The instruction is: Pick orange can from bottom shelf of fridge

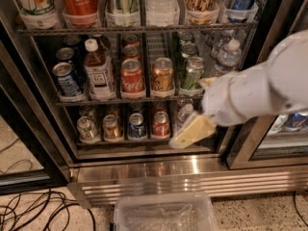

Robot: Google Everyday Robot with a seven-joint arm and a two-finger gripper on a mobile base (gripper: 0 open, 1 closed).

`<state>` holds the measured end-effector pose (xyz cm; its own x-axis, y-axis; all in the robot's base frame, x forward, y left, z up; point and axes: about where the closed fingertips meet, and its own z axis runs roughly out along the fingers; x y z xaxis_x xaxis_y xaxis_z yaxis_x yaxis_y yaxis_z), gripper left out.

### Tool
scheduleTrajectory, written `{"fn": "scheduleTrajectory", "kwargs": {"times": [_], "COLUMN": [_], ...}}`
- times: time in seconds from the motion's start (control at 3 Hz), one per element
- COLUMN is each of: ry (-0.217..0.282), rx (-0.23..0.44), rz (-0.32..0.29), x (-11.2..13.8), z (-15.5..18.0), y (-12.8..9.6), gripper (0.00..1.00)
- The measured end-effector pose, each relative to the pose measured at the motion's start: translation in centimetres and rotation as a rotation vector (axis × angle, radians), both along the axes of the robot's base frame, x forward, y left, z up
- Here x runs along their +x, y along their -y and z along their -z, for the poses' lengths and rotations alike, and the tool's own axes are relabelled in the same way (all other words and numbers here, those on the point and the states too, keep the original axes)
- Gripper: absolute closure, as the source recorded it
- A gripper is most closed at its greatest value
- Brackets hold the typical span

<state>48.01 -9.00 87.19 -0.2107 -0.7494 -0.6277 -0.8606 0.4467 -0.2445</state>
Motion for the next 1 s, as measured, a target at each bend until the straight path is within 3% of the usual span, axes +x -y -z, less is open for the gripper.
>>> {"fn": "scheduleTrajectory", "kwargs": {"times": [0.33, 0.67, 1.0], "ry": [-0.001, 0.090, 0.166], "rx": [0.098, 0.159, 0.176], "rz": [0.004, 0.063, 0.100], "x": [-1.1, 0.6, 2.2], "z": [3.6, 3.2, 1.7], "y": [-5.2, -7.1, -6.9], "gripper": [0.00, 0.00, 0.00]}}
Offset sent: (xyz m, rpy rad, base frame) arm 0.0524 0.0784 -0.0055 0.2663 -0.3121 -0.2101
